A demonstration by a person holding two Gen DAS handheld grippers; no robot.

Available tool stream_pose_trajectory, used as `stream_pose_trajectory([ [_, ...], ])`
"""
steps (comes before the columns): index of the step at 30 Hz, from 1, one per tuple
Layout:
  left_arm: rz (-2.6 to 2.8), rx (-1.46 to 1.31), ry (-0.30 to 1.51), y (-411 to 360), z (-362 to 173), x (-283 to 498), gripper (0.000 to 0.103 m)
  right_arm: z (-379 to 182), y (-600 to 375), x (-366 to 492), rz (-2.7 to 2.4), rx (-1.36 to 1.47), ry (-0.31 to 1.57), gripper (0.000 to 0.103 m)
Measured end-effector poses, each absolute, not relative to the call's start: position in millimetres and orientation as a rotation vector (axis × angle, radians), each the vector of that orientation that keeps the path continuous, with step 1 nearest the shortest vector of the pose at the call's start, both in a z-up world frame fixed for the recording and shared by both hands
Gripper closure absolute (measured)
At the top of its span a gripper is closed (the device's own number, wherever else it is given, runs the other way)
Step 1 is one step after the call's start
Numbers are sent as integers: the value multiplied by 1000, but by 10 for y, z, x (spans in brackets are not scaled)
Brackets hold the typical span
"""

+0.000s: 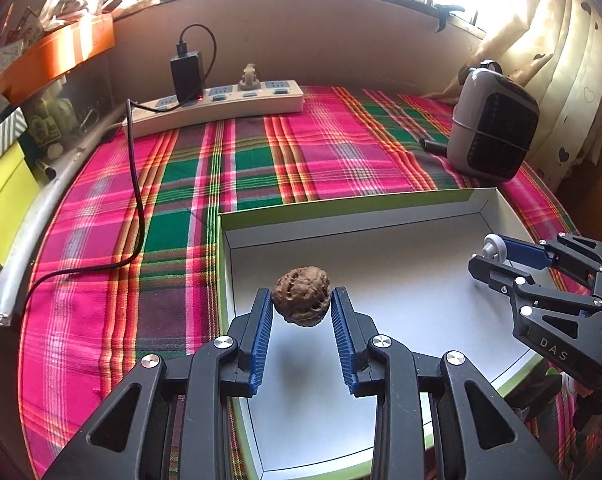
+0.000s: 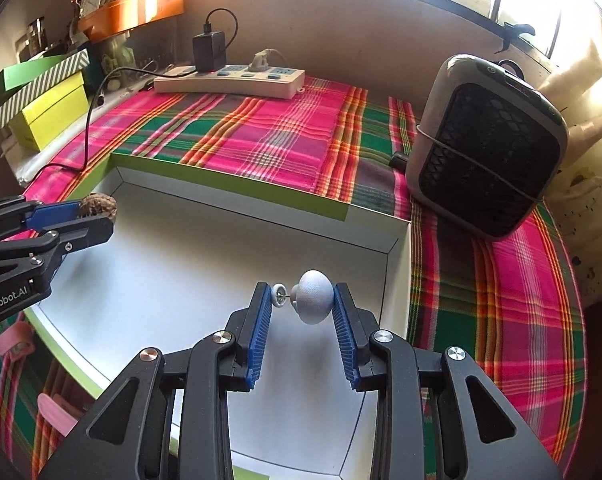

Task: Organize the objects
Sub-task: 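Carry the walnut and white ball knob over the white box with both grippers, then open both grippers to drop the walnut and ball knob into the box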

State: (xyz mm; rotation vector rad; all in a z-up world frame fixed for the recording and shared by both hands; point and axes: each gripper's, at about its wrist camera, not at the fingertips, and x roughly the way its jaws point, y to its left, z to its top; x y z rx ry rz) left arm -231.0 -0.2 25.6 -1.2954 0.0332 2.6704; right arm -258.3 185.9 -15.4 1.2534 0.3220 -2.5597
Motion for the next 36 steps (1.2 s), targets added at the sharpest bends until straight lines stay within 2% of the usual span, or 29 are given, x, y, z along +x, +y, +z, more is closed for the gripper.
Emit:
stream_pose_trajectory([
  [21,2660,-1300,62,55,227,-2329,74,-195,1808,-2661,-2550,1302,375,70],
  [26,2657,-1292,58,89,233,-2314,66,-196,1815,-2666,-2548,1306,365,60],
  [36,2672,-1275,34,25,295,-2243,60,-129,1856,-2601,-2570,1276,342,54],
])
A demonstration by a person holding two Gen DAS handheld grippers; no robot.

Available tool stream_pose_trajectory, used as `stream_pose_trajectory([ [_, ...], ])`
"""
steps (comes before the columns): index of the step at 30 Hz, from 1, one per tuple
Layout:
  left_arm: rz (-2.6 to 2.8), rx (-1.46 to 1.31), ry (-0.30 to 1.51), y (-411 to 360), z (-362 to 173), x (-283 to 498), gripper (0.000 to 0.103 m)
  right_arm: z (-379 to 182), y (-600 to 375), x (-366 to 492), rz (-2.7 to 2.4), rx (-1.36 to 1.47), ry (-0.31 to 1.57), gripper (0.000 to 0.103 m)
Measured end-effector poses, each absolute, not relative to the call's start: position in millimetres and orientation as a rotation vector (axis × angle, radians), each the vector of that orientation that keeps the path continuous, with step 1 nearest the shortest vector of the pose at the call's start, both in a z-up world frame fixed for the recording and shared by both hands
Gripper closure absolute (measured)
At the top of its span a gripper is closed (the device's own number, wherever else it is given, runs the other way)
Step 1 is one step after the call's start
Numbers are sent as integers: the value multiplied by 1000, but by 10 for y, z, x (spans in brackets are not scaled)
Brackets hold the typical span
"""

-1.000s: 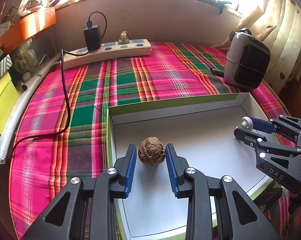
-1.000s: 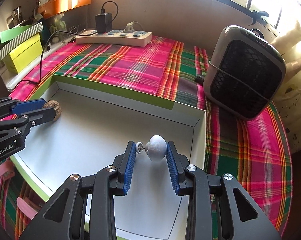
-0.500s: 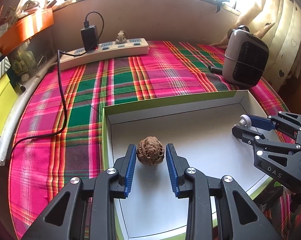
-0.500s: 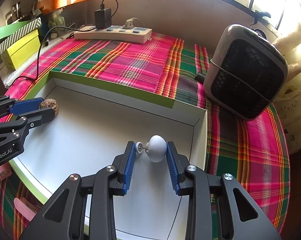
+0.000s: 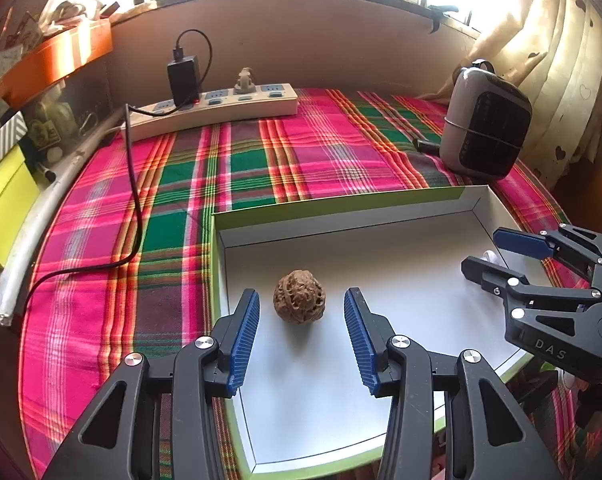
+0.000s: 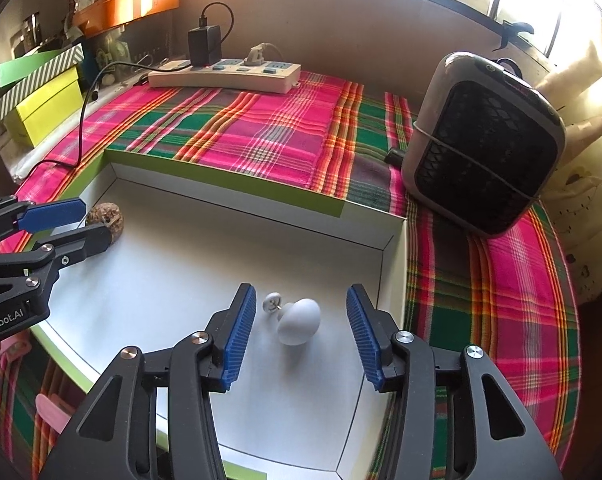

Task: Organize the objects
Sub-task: 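Open both grippers to drop the walnut and ball knob into the box, then withdraw both grippers from the box toward the remaining objects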

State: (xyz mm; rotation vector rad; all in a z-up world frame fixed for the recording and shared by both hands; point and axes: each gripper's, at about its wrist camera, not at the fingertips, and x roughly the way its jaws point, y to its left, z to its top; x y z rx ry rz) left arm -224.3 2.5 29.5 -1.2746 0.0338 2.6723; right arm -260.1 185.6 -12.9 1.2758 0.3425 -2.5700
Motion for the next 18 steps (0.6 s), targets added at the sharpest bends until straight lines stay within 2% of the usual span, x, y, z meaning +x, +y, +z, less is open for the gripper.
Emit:
stream_pose_trajectory([
  [18,2692,-1170,25,-99,515,-1758,60,159,1868,-2206,-2614,1157,280,54],
])
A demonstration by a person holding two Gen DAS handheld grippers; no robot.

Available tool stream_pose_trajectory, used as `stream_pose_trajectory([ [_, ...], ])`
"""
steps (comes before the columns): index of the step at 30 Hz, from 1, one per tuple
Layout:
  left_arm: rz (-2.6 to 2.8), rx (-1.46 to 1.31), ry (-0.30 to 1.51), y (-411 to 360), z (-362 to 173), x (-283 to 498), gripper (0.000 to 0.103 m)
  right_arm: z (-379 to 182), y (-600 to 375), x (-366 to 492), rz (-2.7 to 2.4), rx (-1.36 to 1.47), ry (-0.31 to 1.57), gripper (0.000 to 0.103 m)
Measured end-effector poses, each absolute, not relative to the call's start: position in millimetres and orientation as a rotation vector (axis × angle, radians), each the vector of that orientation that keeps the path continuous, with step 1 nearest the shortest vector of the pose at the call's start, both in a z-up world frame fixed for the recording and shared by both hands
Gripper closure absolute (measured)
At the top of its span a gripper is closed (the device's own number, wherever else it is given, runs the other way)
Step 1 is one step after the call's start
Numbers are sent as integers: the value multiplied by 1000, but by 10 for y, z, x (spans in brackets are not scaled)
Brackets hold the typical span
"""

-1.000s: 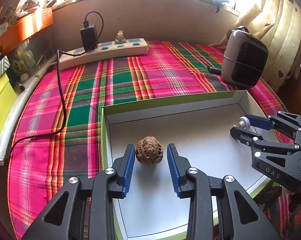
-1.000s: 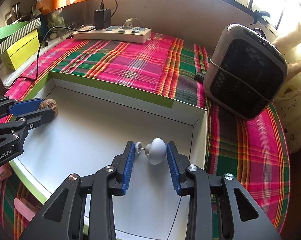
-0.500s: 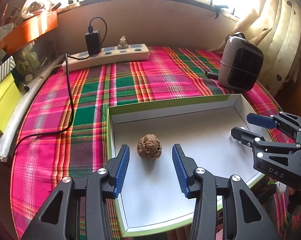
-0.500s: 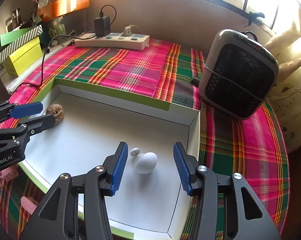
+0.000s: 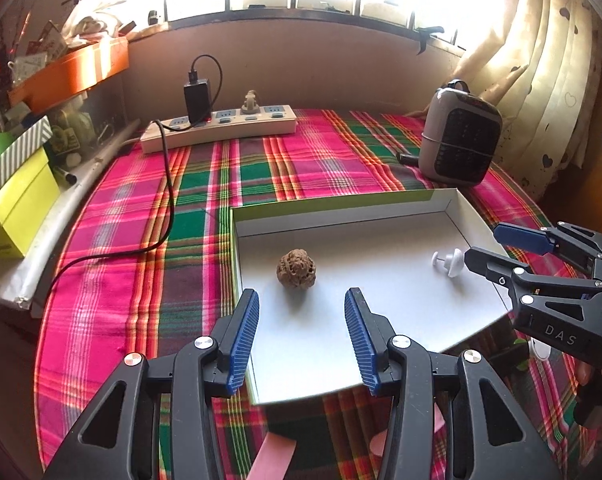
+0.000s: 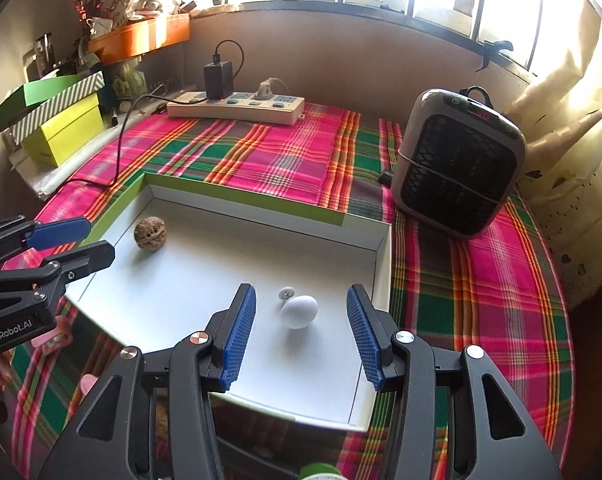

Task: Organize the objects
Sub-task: 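Withdraw both grippers from the box toward the remaining objects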

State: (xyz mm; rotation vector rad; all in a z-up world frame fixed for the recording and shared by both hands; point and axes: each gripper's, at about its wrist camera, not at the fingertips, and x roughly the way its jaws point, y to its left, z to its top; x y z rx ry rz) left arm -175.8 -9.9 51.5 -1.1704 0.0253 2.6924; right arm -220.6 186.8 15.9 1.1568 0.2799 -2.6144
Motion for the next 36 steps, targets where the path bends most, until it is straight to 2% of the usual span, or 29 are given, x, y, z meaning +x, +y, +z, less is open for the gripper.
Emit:
stream_pose_trajectory([
  [20,2725,-1133,-37,-319,505,-1093,59,230,1926,-1463,-2616,1071,208,54],
  [36,2738,-1152,-138,-567,342,-662,58,62,1864,-731,-2481,1013,119,54],
])
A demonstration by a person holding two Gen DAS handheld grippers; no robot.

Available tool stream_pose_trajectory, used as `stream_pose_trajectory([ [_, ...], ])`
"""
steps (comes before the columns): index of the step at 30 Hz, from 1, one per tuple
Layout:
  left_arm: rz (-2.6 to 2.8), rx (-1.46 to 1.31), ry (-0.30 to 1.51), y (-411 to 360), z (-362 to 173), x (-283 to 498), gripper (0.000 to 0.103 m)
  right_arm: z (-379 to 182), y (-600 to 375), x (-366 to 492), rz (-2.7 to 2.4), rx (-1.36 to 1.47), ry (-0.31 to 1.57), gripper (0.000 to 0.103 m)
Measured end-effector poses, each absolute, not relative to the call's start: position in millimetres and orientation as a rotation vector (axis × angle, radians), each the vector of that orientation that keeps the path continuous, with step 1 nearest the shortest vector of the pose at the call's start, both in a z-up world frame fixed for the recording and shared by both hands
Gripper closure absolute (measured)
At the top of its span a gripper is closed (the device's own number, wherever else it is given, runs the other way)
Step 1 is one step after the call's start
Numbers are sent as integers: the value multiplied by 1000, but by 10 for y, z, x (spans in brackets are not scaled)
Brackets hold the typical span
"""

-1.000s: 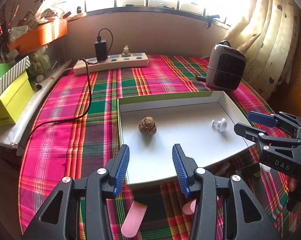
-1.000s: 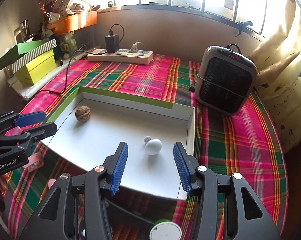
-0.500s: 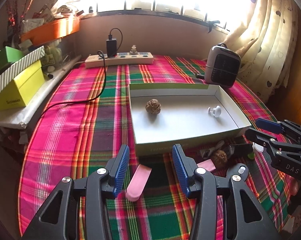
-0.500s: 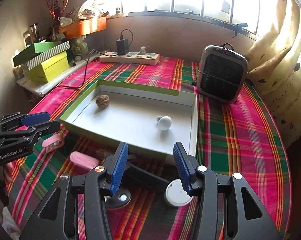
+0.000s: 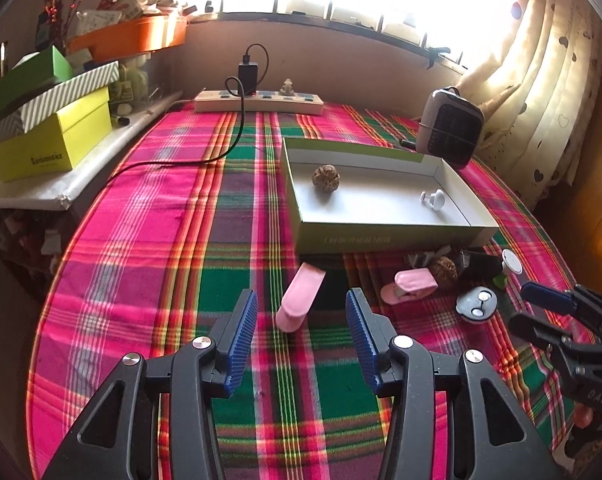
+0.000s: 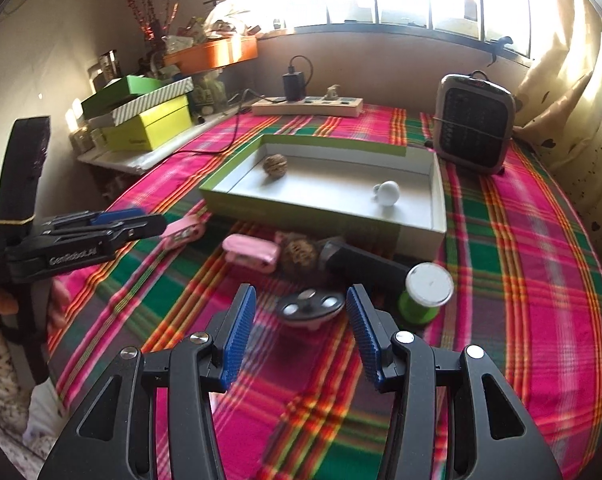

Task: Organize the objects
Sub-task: 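Withdraw both grippers from the box toward the remaining objects, then grasp the small white jar with the right gripper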

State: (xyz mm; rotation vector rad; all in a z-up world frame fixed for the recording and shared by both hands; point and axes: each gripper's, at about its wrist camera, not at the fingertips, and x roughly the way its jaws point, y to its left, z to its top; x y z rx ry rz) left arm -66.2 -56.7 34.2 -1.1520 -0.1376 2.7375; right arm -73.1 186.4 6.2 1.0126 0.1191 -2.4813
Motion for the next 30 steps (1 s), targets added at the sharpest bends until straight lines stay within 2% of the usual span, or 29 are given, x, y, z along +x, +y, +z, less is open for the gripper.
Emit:
stream_pose_trajectory([
  [13,2713,-1183,-134,-581,213,-473,58,-69,1671,-300,-2367,947,150,54],
  [30,2705,-1214,-131,-599,128,-432,58,-320,1533,-264,-2340,1043,221,54],
])
